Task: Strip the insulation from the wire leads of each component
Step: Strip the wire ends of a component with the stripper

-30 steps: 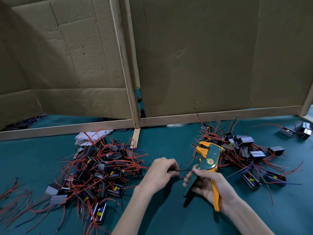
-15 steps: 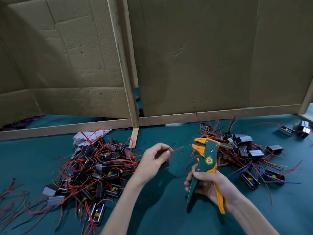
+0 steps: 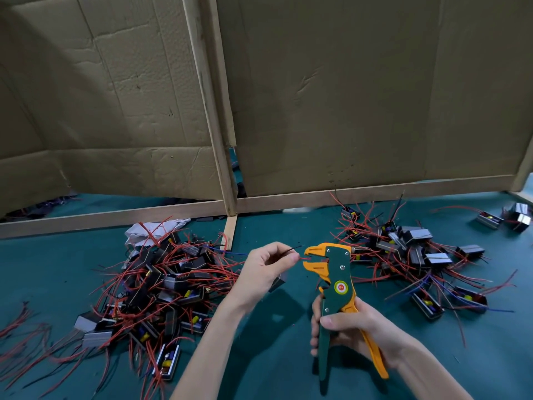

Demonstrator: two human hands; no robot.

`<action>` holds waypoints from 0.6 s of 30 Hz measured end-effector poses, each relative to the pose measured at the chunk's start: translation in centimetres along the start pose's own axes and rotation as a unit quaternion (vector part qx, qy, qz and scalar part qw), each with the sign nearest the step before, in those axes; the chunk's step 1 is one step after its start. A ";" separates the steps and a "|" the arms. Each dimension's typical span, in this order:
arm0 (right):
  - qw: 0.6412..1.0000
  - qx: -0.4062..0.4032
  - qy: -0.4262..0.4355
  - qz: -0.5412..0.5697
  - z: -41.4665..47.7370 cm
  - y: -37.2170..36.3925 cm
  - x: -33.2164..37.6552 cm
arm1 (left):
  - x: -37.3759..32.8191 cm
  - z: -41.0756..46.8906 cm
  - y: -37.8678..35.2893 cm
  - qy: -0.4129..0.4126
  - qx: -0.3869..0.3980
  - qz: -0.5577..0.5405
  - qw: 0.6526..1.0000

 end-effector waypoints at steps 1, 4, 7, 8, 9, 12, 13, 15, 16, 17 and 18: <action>1.000 -0.002 -0.001 -0.002 0.0 0.0 0.0 | 0.0 0.0 0.0 0.002 0.004 0.002 1.000; 1.000 -0.003 -0.002 -0.001 -0.1 -0.1 0.1 | -0.1 -0.1 0.0 0.009 0.014 0.001 1.000; 1.000 -0.002 0.000 -0.004 -0.1 -0.3 0.1 | -0.1 0.0 0.1 0.012 0.025 0.000 1.000; 1.000 -0.003 0.000 -0.005 -0.1 -0.3 0.0 | -0.1 0.0 0.1 0.012 0.030 0.001 0.999; 1.000 -0.007 -0.001 -0.004 -0.1 -0.3 0.1 | -0.1 0.0 0.2 0.013 0.033 -0.001 0.999; 0.999 -0.037 -0.007 -0.002 -0.2 -0.5 0.0 | 0.0 -0.1 0.2 0.013 0.035 -0.016 0.999; 0.999 -0.051 -0.008 -0.007 -0.2 -0.5 -0.1 | 0.0 0.0 0.2 0.014 0.035 -0.020 0.999; 0.996 -0.082 -0.010 -0.016 -0.2 -0.9 -0.3 | 0.3 0.0 0.4 0.017 0.038 -0.023 0.999; 0.995 -0.097 -0.012 -0.013 -0.1 -1.0 -0.5 | 0.4 0.0 0.5 0.019 0.044 -0.031 0.998; 0.994 -0.112 -0.014 -0.008 -0.1 -1.3 -0.7 | 0.5 0.0 0.5 0.023 0.051 -0.039 0.998; 0.992 -0.125 -0.013 -0.004 0.0 -1.6 -0.9 | 0.6 0.1 0.6 0.025 0.055 -0.046 0.997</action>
Point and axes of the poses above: each hand's wrist, its own z-axis towards the middle knuckle, its own y-axis out of the back of the hand, x = y × z, the point moved 1 cm from there along z, towards the middle knuckle, and after that the axes turned 10 degrees about z, right-handed, at the moved point
